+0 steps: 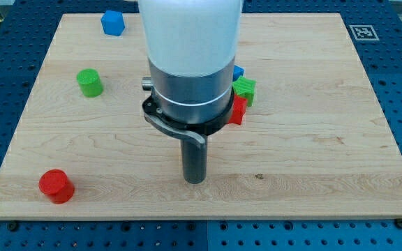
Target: Slide the yellow hexagon into the yellow heart
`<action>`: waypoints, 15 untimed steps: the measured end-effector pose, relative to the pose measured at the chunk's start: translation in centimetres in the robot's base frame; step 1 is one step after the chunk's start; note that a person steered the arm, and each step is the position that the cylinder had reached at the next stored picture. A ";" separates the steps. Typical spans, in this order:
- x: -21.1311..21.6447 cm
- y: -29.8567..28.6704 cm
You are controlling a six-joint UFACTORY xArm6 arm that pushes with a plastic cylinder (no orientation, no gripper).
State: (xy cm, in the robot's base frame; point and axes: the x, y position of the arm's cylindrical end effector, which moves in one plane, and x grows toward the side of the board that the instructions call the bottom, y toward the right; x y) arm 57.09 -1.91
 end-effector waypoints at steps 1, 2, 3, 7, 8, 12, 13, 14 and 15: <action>-1.7 -0.8; -2.5 -0.8; -3.2 -0.8; -5.8 -0.8; -5.8 -0.8; -6.1 0.0; -7.1 0.0; -9.2 0.0; -9.3 0.0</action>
State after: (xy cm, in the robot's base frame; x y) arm 47.76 -1.95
